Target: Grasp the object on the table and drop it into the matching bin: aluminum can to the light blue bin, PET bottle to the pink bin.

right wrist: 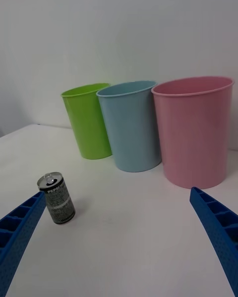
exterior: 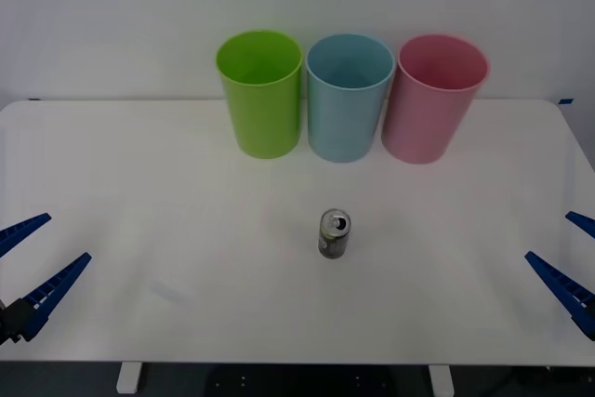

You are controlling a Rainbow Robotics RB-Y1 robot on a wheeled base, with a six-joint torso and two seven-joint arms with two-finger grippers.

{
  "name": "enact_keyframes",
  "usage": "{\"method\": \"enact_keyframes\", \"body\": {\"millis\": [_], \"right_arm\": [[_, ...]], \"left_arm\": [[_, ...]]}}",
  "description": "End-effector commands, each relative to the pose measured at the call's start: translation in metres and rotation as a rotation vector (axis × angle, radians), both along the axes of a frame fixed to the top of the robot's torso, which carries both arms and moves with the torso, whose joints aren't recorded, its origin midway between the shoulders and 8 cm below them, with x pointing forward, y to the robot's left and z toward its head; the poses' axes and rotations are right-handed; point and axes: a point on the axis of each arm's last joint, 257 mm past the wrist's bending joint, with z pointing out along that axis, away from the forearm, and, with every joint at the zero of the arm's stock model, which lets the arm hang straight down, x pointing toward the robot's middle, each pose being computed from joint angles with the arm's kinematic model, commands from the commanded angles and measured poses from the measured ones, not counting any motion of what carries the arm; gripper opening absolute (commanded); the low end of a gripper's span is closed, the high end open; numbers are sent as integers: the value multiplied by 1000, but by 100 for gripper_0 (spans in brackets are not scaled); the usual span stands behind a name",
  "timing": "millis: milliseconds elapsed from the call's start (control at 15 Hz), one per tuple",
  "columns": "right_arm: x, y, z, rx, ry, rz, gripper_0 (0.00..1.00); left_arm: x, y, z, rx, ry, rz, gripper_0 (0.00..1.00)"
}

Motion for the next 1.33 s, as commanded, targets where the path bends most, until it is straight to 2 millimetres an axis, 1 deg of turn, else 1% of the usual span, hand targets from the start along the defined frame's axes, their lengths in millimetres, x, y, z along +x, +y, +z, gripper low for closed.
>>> {"method": "enact_keyframes", "body": {"millis": [67,133,333,733,1067,1333], "right_arm": [[0,0,0,0,0,0,100],[-4,-2,-10,16,23,-18,100],[-8,-1,-6,5,22,-23,100],[-15,6,-21,-20,37,-14,100],[-23,18,-40,-117,-9,-17,100],[-23,29,-65,-93,21,19,100]], "left_arm": [[0,0,0,0,0,0,100],[0,0,0,0,0,0,100],[0,0,0,0,0,0,100],[0,0,0,0,0,0,100],[0,0,0,0,0,0,100],[0,0,0,0,0,0,100]]}}
